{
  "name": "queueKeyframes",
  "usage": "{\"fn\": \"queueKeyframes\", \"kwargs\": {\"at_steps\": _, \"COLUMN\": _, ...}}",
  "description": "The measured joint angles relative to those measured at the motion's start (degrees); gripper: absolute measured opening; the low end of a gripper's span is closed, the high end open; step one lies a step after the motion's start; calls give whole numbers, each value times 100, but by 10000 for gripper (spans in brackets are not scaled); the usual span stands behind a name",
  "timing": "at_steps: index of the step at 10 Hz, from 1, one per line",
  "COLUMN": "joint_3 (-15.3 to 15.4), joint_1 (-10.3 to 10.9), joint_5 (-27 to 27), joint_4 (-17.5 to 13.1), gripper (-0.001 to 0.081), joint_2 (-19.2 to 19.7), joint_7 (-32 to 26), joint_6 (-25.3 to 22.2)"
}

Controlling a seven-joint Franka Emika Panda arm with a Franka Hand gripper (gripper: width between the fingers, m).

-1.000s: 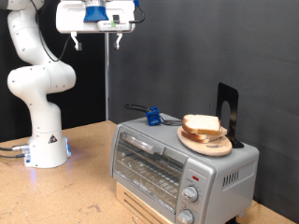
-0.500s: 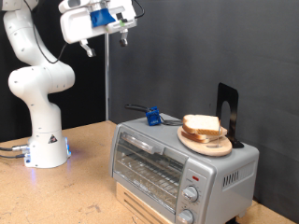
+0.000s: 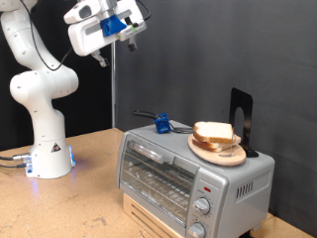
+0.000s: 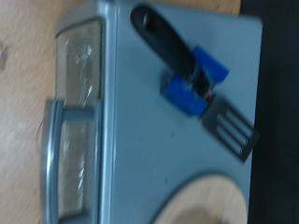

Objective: Make a piece of toast with the oven

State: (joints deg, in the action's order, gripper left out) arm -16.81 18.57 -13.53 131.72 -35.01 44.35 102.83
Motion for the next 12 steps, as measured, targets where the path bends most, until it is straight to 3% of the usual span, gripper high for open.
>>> {"fn": "queueKeyframes", "kwargs": {"at_steps": 1, "joint_3": -100, "joint_1": 36, "joint_5": -119, "joint_4": -98, "gripper": 809, "joint_2": 199, "joint_7": -133, "joint_6": -190}}
{"fn": "queueKeyframes", "kwargs": {"at_steps": 4, "joint_3": -139, "joint_1": 82, "joint_5": -236, "joint_4": -86, "gripper": 809, "joint_2": 844, "joint_7": -709, "joint_6": 782}}
{"fn": "queueKeyframes", "kwargs": {"at_steps": 7, "joint_3": -133, "joint_1": 91, "joint_5": -257, "joint_4": -17, "gripper": 809, "joint_2": 1303, "joint_7": -1108, "joint_6": 1246}}
{"fn": "queueKeyframes", "kwargs": {"at_steps": 10, "joint_3": -91, "joint_1": 91, "joint_5": -212, "joint_4": 299, "gripper": 809, "joint_2": 1537, "joint_7": -1141, "joint_6": 1821}}
{"fn": "queueKeyframes", "kwargs": {"at_steps": 12, "joint_3": -23, "joint_1": 83, "joint_5": -171, "joint_4": 510, "gripper": 809, "joint_2": 1606, "joint_7": -864, "joint_6": 2178}}
